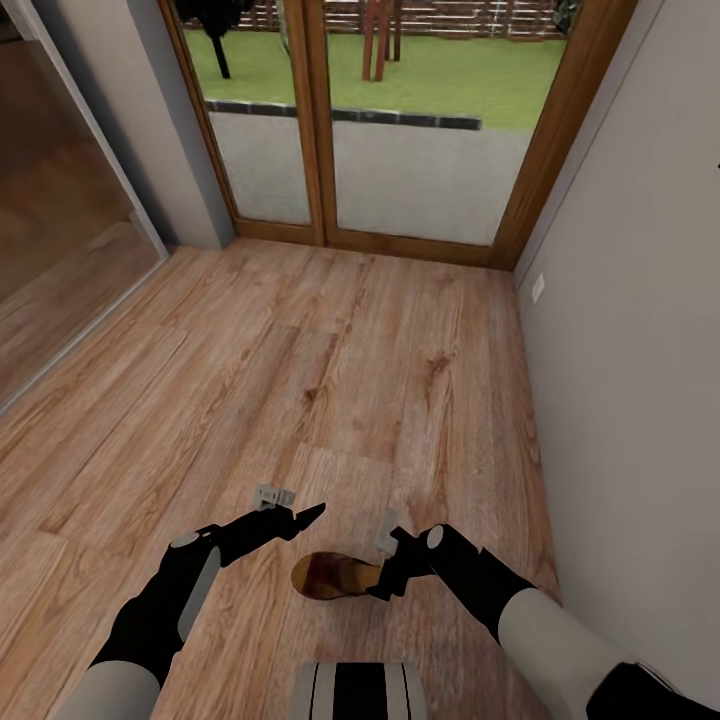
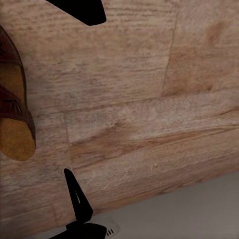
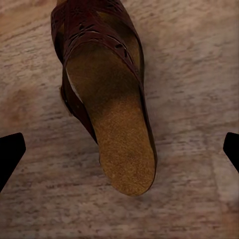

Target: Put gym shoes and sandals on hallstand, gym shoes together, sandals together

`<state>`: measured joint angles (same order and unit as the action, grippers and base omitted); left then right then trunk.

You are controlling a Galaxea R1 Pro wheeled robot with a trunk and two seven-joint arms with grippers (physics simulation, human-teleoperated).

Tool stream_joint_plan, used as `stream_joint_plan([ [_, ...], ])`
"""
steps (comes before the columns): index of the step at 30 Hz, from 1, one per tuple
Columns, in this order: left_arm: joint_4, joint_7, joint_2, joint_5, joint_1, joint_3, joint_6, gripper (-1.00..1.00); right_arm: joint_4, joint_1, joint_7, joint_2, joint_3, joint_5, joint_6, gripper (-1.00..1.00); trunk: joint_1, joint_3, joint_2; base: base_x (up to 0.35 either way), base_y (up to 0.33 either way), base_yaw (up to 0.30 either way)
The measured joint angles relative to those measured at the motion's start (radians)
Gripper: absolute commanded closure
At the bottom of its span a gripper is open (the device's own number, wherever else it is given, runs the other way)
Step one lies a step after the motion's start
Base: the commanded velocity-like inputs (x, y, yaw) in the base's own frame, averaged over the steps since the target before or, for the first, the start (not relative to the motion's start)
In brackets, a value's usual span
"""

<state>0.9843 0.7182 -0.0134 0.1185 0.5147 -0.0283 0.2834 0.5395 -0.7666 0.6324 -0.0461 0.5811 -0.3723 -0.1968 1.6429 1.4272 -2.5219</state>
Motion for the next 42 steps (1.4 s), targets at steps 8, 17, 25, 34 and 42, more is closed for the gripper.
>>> stream_joint_plan([
  [8, 0.0, 0.0, 0.0, 0.0, 0.0, 0.0, 0.0, -1.0, -0.001, 0.0, -0.001, 0.0, -0.001, 0.0, 0.0, -1.0, 0.003, 0.024, -0.001, 0.0, 0.0, 0.0],
  [17, 0.0, 0.0, 0.0, 0.0, 0.0, 0.0, 0.0, -1.0, 0.0, 0.001, -0.001, 0.0, 0.0, 0.0, 0.0, -1.0, 0.007, 0.072, -0.003, 0.0, 0.0, 0.0],
  [25, 0.0, 0.0, 0.0, 0.0, 0.0, 0.0, 0.0, -1.0, 0.0, 0.001, -0.003, 0.0, -0.001, 0.0, 0.0, -1.0, 0.009, 0.101, -0.004, 0.0, 0.0, 0.0],
  [34, 0.0, 0.0, 0.0, 0.0, 0.0, 0.0, 0.0, -1.0, 0.0, 0.001, -0.003, 0.0, 0.0, 0.0, 0.0, -1.0, 0.008, 0.11, -0.004, 0.012, 0.0, 0.0],
  [42, -0.001, 0.0, 0.0, 0.0, 0.0, -0.001, 0.0, -1.0, 0.0, 0.001, -0.002, 0.0, 0.0, 0.0, 0.0, -1.0, 0.008, 0.111, -0.004, 0.148, -0.026, 0.0],
])
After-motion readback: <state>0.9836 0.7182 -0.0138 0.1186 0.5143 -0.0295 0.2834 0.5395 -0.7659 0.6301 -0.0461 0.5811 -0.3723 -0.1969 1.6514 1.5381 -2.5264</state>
